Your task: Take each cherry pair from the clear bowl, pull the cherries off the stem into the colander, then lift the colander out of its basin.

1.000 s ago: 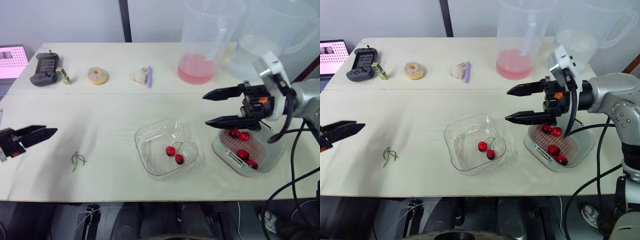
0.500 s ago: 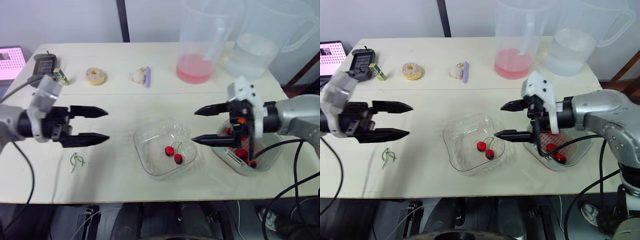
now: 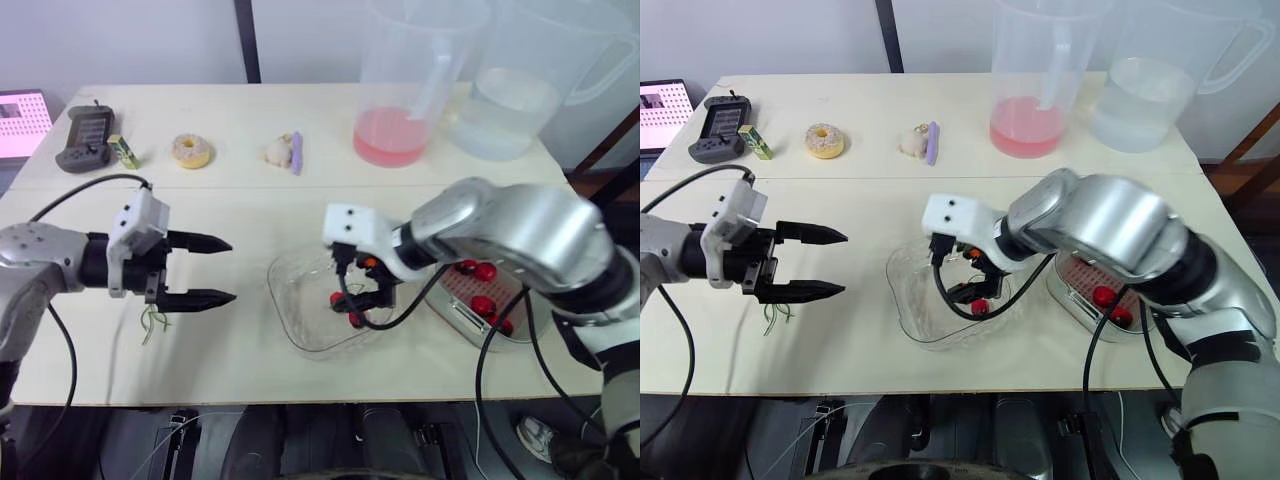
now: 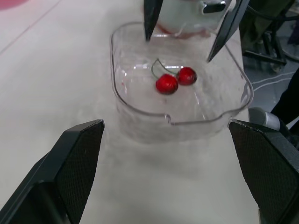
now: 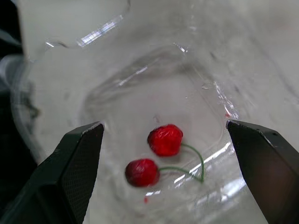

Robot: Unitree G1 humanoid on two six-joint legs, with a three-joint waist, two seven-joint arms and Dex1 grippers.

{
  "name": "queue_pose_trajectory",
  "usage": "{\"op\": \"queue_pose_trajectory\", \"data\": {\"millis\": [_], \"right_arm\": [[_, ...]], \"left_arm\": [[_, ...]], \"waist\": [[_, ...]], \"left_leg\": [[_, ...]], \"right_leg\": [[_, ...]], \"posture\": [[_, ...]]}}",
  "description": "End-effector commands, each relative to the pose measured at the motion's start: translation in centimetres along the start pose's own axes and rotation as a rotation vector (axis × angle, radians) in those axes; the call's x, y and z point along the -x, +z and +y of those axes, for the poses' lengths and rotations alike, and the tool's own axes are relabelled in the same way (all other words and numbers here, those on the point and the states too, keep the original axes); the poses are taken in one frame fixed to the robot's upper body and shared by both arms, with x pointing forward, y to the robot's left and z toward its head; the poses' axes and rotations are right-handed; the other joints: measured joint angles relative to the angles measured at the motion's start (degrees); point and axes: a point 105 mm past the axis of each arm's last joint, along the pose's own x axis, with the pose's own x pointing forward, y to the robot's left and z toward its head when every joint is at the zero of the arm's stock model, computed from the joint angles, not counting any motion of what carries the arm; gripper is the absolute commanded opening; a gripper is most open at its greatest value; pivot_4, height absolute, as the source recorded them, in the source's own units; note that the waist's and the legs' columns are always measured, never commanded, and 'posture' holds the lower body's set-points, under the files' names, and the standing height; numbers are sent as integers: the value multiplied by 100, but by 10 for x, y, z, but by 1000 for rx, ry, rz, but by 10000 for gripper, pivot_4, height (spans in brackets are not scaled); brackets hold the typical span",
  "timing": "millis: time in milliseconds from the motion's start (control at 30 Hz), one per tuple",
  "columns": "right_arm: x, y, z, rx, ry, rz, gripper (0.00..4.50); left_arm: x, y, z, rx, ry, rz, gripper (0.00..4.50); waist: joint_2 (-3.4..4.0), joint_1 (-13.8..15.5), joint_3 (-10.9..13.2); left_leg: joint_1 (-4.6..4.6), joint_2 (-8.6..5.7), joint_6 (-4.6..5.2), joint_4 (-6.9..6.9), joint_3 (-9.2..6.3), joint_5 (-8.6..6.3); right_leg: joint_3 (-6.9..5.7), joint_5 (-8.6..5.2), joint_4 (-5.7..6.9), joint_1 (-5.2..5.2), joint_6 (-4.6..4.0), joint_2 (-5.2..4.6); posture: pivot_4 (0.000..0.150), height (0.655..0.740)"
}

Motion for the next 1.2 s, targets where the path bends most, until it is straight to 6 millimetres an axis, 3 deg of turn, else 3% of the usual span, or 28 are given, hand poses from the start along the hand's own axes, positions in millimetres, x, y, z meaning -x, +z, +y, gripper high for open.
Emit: {"op": "queue_pose_trajectory", "data": {"millis": [33,333,433,533,767,900,1200], "right_arm": [[-6,1,-1,71,-16,5,45000],[-33,-16,0,89,14,82,45000],[-38,-21,2,84,30,105,36956],[-40,-23,3,91,36,119,22883],[-43,-21,5,114,38,130,22883],[-43,-18,5,144,29,124,8679],[-42,5,-6,502,-13,90,8679]], "left_arm": [[7,5,1,-41,37,1,44601],[7,1,-7,-29,51,6,44601],[7,-1,-6,-26,62,8,45000],[5,-2,-8,-23,60,6,45000],[2,-2,-9,-25,57,4,45000],[0,-1,-8,-27,57,-1,45000],[-4,-1,-7,-36,46,4,45000]], "waist": [[0,-11,0],[0,-24,0],[0,-24,0],[0,-24,0],[0,-20,0],[0,-21,0],[0,-31,0]], "left_leg": [[0,0,0,0,0,0],[3,3,1,-3,-3,0],[3,3,1,-3,-3,0],[3,3,1,-3,-3,0],[3,3,1,-2,-3,0],[3,3,1,-2,-3,1],[5,3,1,-2,-3,1]], "right_leg": [[0,0,0,0,0,0],[-2,0,16,-8,1,6],[-2,0,18,-8,1,6],[-2,0,19,-9,1,6],[-2,0,20,-9,1,6],[-2,0,24,-10,1,6],[-2,-2,37,-17,4,8]], "posture": [[1500,7400],[1500,7400],[1500,7400],[1500,7400],[1500,7400],[1500,7400],[1500,7400]]}}
